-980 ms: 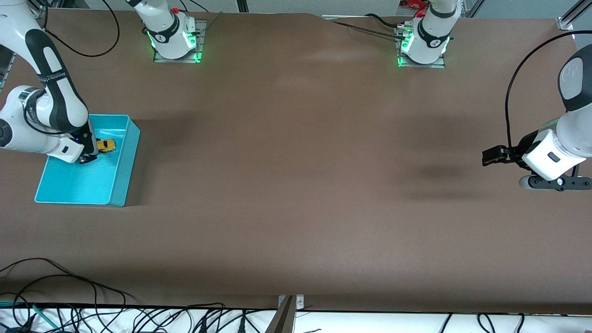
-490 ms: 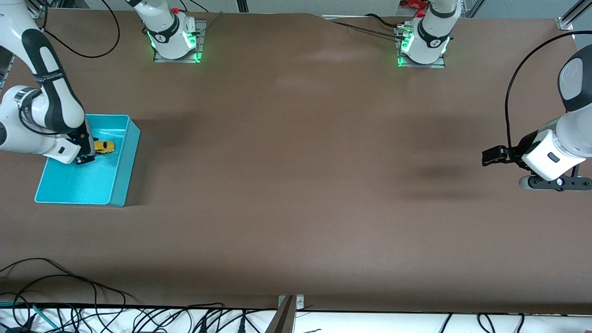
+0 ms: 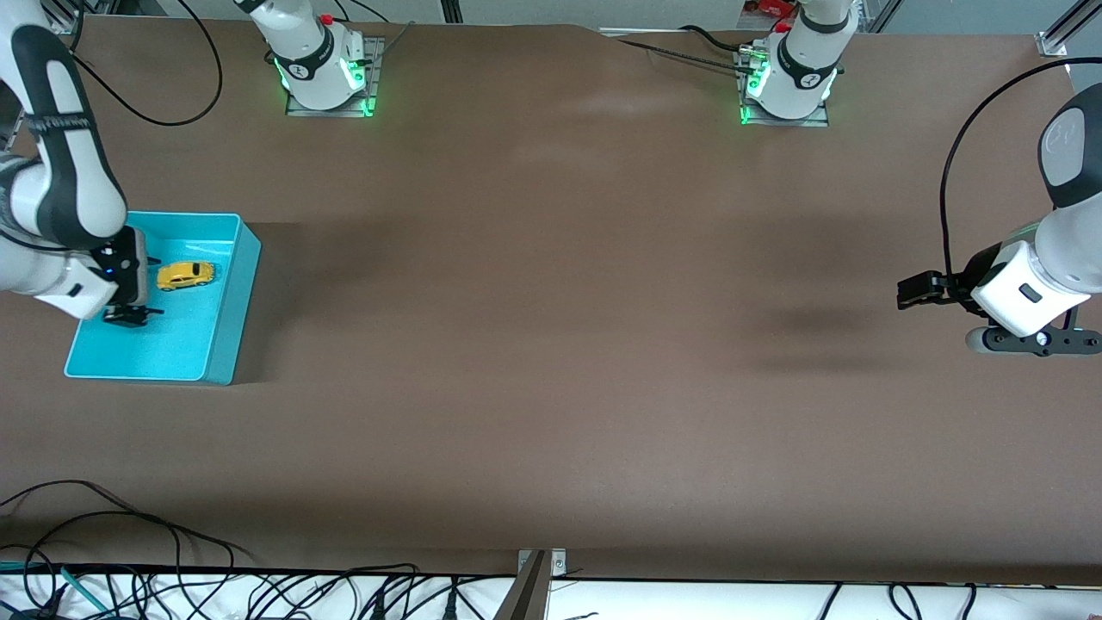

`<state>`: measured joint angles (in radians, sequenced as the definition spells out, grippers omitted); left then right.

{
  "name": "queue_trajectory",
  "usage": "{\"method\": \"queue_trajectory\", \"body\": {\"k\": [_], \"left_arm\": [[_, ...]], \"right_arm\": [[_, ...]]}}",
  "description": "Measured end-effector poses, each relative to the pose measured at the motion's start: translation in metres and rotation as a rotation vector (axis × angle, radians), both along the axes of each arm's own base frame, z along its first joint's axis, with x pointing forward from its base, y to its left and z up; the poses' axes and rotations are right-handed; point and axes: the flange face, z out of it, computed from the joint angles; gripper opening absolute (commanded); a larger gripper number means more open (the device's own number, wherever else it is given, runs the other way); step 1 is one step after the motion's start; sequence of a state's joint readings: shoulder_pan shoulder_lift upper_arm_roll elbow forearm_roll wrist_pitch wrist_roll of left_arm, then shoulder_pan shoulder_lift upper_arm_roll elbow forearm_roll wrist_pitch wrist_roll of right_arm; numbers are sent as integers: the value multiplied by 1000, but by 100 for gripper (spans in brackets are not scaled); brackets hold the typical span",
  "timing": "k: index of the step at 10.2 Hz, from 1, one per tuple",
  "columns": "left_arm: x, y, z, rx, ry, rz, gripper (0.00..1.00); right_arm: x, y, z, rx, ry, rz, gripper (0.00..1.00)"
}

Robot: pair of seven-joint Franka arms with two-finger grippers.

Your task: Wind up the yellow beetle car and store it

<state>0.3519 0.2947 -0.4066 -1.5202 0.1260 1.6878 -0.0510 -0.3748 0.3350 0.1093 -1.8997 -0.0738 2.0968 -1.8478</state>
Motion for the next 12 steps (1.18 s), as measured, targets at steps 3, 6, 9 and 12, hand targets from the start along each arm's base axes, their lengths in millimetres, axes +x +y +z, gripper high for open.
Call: {"method": "queue_trajectory", "body": {"k": [3,6,9,12], "left_arm": [[0,0,0,0,0,0,100],[0,0,0,0,0,0,100],[0,0,0,0,0,0,100],[0,0,0,0,0,0,100]], "right_arm": [[19,67,77,-41,-89,-346,100],[6,112,129,-57,-86,-803,100],[-18,174,191,-83,-114,-1197,100],[-38,197,230,-71,-136,-1389,100]]}}
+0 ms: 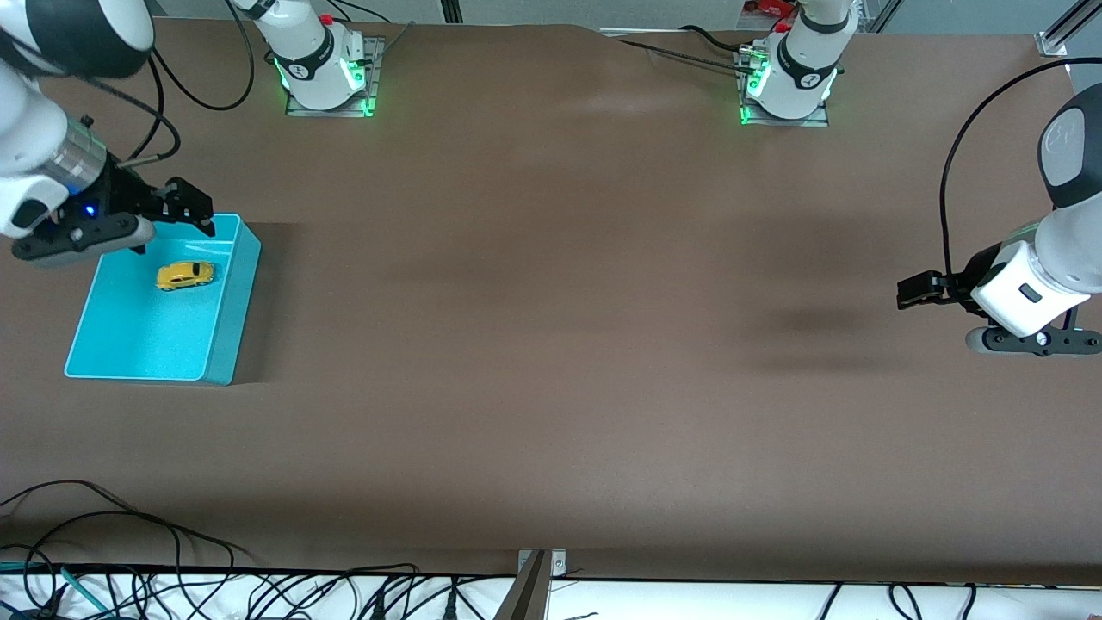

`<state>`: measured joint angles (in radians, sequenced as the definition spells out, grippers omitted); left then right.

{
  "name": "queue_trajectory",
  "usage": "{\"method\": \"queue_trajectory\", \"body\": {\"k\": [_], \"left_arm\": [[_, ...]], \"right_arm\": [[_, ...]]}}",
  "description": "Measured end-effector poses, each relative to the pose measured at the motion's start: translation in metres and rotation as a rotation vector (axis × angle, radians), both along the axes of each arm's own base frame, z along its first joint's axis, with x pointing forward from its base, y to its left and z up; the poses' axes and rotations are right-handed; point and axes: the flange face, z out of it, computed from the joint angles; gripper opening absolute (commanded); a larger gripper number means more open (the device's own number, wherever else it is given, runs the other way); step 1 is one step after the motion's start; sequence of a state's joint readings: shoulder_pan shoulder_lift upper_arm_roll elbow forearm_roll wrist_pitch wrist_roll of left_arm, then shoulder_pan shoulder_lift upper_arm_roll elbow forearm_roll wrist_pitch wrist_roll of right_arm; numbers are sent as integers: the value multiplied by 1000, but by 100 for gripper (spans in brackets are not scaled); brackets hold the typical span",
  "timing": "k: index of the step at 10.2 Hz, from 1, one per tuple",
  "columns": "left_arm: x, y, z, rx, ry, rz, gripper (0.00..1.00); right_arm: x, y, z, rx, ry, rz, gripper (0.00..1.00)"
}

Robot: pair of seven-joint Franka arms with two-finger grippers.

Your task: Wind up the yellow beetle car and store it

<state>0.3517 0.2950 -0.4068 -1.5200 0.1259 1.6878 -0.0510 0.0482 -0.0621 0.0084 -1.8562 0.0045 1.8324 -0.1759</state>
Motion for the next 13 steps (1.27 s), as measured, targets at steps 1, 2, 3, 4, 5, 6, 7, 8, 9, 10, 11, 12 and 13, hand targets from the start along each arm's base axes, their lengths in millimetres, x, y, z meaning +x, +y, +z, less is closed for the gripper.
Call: {"method": "queue_trajectory", "body": {"k": [1,2,3,4,5,6,7,8,9,10,11,12,13], "left_arm": [[0,0,0,0,0,0,100],[0,0,0,0,0,0,100],[0,0,0,0,1,0,100],[0,1,-1,0,1,1,100],[0,0,0,0,1,1,100],[0,-2,1,-1,-3,-4,100],[-1,-9,8,-2,-14,-16,100],[-3,-16,18,-1,-31,-25,100],[-7,-20,32,-5,-52,-27,100],[-13,-24,48,-26,-71,-20,100],[-18,-26,60,-41,-79,-14,100],[-21,-26,64,-41,-81,-16,100],[-21,-25,64,-42,-78,-25,100]], "right_arm": [[-4,0,6,4,-1,-21,100],[-7,1,7,6,12,-36,100],[-10,1,7,9,32,-68,100],[-12,0,6,10,45,-99,100],[-12,-2,6,10,49,-119,100],[-12,-7,6,11,50,-136,100],[-12,-13,6,12,50,-151,100],[-11,-20,6,13,50,-164,100],[-11,-24,6,13,51,-171,100],[-11,-23,6,13,51,-173,100],[-11,-21,6,13,51,-179,100],[-11,-19,6,13,51,-189,100],[-11,-19,6,13,51,-195,100]]}}
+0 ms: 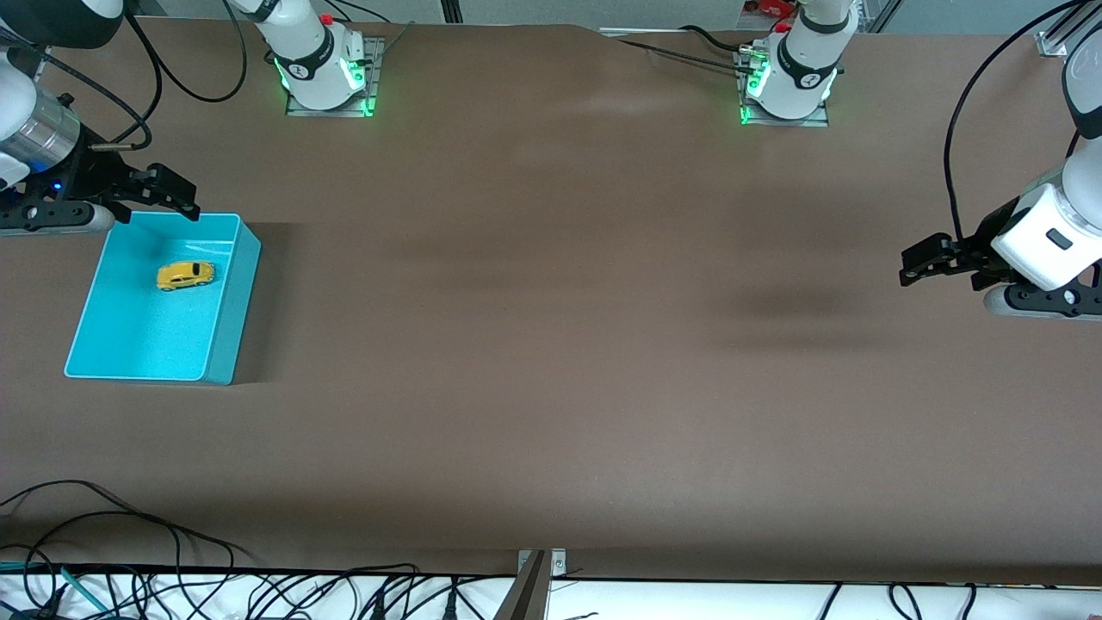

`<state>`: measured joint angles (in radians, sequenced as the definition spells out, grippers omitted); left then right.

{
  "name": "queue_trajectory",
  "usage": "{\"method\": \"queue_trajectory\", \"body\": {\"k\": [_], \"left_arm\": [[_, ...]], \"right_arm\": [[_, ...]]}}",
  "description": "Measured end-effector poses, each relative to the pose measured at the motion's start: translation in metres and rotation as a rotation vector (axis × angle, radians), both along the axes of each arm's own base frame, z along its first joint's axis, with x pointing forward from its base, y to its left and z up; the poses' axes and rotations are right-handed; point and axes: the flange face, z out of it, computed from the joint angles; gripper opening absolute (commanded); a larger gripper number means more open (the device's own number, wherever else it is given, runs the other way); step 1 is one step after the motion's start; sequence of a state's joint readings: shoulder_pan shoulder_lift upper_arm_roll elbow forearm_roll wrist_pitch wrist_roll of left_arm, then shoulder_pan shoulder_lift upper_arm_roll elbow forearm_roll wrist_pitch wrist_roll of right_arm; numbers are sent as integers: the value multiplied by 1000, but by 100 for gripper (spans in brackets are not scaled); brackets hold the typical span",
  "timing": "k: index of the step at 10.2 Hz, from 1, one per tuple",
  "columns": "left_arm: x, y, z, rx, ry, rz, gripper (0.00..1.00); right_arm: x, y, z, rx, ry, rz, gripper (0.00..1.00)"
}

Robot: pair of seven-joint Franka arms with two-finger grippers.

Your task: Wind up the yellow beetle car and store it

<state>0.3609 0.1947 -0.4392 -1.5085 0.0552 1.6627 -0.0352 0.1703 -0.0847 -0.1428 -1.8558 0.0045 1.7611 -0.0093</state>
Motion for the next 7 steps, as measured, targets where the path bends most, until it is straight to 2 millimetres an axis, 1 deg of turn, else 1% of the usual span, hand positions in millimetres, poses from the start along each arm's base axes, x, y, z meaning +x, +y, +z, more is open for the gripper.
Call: {"method": "queue_trajectory", "body": {"k": [3,5,7], "left_arm": [[0,6,-1,-1,1,-17,100],[0,6,-1,-2,2,-20,100],[0,6,-2,-3,4,-21,100]], "right_arm": [[-1,2,-1,-1,11,2,100],[-4,9,4,-2,23,14,100],[-6,11,5,-3,40,17,100]]}}
